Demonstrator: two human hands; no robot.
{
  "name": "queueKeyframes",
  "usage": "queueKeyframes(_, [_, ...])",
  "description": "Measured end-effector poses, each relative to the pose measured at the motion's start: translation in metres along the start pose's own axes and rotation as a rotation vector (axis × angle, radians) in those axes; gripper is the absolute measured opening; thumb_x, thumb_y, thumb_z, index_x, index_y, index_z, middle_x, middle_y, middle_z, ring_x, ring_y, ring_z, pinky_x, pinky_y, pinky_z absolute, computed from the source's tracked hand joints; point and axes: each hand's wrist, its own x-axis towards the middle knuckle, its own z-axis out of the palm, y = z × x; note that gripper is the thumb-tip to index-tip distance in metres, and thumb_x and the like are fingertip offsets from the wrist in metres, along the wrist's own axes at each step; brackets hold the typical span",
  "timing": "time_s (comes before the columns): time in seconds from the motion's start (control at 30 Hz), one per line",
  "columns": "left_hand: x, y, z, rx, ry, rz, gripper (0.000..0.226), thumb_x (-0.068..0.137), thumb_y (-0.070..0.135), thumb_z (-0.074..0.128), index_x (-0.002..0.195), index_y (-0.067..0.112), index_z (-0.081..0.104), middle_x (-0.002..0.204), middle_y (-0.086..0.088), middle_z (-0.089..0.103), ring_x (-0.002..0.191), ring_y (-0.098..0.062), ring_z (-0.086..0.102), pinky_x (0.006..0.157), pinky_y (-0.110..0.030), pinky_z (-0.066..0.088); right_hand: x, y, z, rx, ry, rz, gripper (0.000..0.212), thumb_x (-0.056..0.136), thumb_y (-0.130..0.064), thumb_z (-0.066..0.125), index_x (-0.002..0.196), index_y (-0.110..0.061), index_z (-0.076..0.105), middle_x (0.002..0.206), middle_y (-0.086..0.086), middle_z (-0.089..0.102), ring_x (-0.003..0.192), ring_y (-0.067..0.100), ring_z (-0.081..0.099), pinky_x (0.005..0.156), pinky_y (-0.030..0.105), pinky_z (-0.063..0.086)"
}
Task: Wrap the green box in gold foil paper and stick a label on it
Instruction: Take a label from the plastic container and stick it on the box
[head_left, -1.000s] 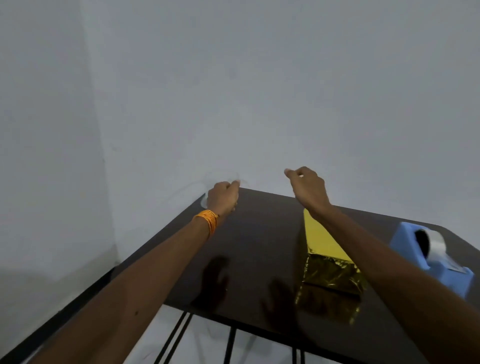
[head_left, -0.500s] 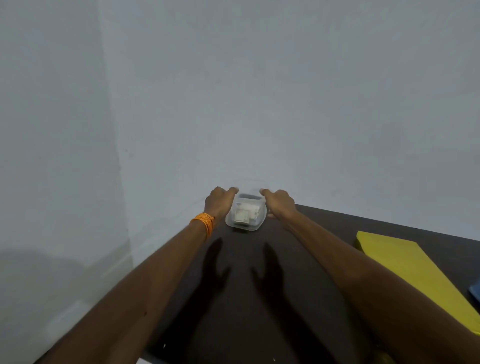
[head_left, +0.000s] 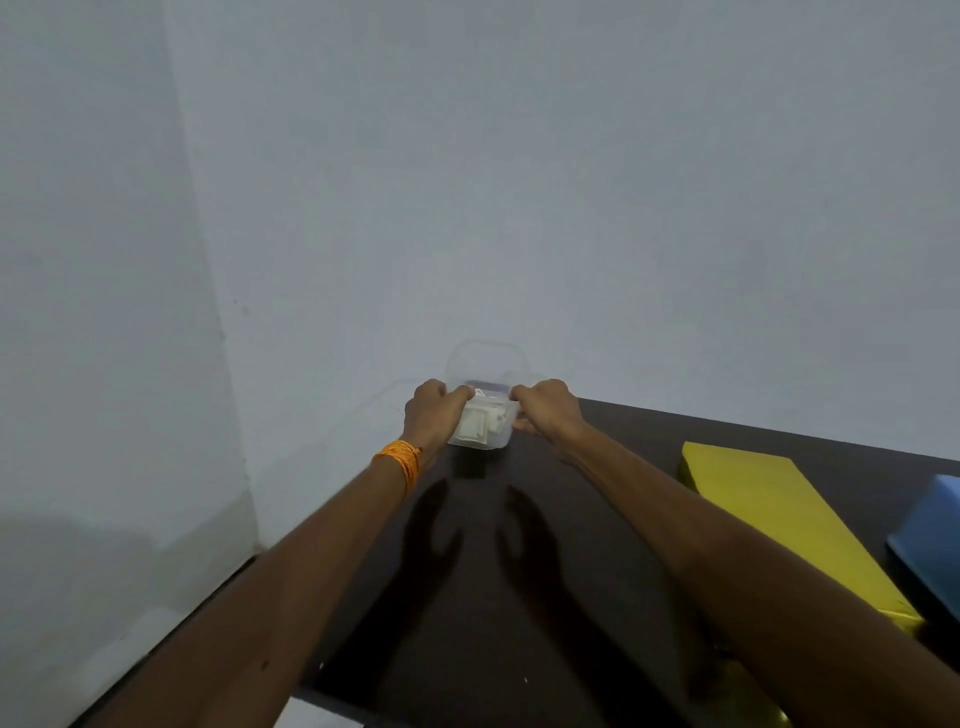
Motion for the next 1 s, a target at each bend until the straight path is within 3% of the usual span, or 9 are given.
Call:
queueKeyframes(0.13, [-0.037, 0.003, -0.009, -0.010, -0.018, 0.032, 0.029, 0.086, 0.040, 0.063, 0.080, 0.013, 0.051, 0.077, -0.001, 0.054, 0.082, -0.023, 0.057, 0.074, -0.040, 0.052, -0.038, 0.000, -0.017, -0.031, -0.015, -0.037, 0.023, 0.085, -0.020, 0.062, 0.087, 0.001, 0.068, 0.089, 0.014, 0.075, 0.079, 0.024, 0.076, 0.081, 0.048, 0.061])
queueKeyframes(0.33, [-0.108, 0.000, -0.018, -0.115, -0.081, 0.016, 0.033, 0.072, 0.043, 0.066, 0.085, 0.013, 0.062, 0.090, -0.005, 0.070, 0.092, -0.024, 0.069, 0.087, -0.049, 0.057, -0.107, 0.013, -0.039, -0.042, -0.002, -0.027, 0.031, 0.085, -0.021, 0.063, 0.094, 0.008, 0.068, 0.089, 0.018, 0.075, 0.071, 0.022, 0.076, 0.080, 0.045, 0.062])
queueKeyframes(0.5, [-0.140, -0.005, -0.026, -0.091, -0.106, -0.001, 0.046, 0.060, 0.056, 0.063, 0.076, 0.015, 0.050, 0.083, -0.005, 0.061, 0.097, -0.033, 0.067, 0.086, -0.055, 0.056, -0.148, 0.022, -0.046, -0.056, -0.005, -0.035, 0.028, 0.087, -0.022, 0.063, 0.089, 0.005, 0.070, 0.085, 0.016, 0.075, 0.068, 0.022, 0.076, 0.075, 0.042, 0.063])
queueKeyframes(0.7, [-0.168, -0.003, -0.027, -0.135, -0.142, -0.014, 0.039, 0.080, 0.047, 0.064, 0.090, 0.010, 0.059, 0.100, -0.008, 0.070, 0.097, -0.026, 0.068, 0.088, -0.053, 0.056, -0.172, 0.025, -0.058, -0.060, -0.029, -0.020, 0.033, 0.089, -0.029, 0.062, 0.092, 0.003, 0.067, 0.088, 0.017, 0.075, 0.068, 0.024, 0.075, 0.073, 0.042, 0.063])
queueKeyframes(0.8, [-0.167, 0.005, -0.031, -0.055, -0.057, 0.006, 0.042, 0.090, 0.049, 0.054, 0.095, 0.007, 0.057, 0.093, -0.005, 0.062, 0.096, -0.030, 0.062, 0.090, -0.052, 0.053, -0.177, 0.014, -0.067, -0.316, 0.068, -0.129, 0.037, 0.092, -0.042, 0.056, 0.078, -0.008, 0.056, 0.071, 0.004, 0.061, 0.069, 0.025, 0.068, 0.061, 0.036, 0.058])
queueKeyframes(0.9, [-0.156, 0.015, -0.040, 0.013, 0.029, 0.047, 0.041, 0.093, 0.049, 0.048, 0.098, 0.010, 0.058, 0.091, -0.003, 0.061, 0.093, -0.029, 0.061, 0.087, -0.050, 0.053, -0.168, -0.005, -0.079, -0.613, 0.192, -0.340, 0.028, 0.093, -0.034, 0.056, 0.101, -0.007, 0.059, 0.090, 0.007, 0.063, 0.087, 0.026, 0.061, 0.072, 0.037, 0.052])
queueKeyframes(1.0, [-0.144, 0.024, -0.044, -0.009, 0.056, 0.082, 0.040, 0.095, 0.049, 0.047, 0.100, 0.012, 0.059, 0.098, -0.006, 0.064, 0.096, -0.028, 0.061, 0.089, -0.050, 0.053, -0.150, -0.031, -0.077, -0.647, 0.014, -0.437, 0.020, 0.089, -0.014, 0.063, 0.104, -0.005, 0.071, 0.105, 0.009, 0.071, 0.096, 0.024, 0.065, 0.084, 0.036, 0.056])
